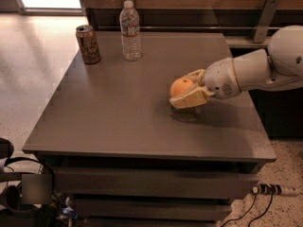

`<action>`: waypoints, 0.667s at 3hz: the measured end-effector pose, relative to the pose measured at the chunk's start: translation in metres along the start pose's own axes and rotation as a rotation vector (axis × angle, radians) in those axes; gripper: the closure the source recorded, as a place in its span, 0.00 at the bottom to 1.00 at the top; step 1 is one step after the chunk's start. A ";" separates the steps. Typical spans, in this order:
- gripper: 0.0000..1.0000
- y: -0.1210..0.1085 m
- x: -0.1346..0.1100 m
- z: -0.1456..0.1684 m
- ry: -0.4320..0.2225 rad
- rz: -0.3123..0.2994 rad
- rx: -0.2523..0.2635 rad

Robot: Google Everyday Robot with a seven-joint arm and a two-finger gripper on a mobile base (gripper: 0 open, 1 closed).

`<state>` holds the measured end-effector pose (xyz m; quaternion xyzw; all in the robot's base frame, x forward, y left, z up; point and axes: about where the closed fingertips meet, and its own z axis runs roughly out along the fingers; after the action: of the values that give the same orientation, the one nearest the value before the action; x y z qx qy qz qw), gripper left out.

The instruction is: Move orange can near water bottle

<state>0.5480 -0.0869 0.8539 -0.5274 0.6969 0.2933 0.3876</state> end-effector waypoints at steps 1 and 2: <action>1.00 -0.086 -0.016 -0.021 0.011 0.045 0.125; 1.00 -0.135 -0.028 -0.027 0.019 0.062 0.199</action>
Offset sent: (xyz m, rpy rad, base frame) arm 0.1827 -0.0661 0.0569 -0.0504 -0.0744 -0.2966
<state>0.6756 -0.1317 0.8918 -0.4671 0.7422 0.2298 0.4221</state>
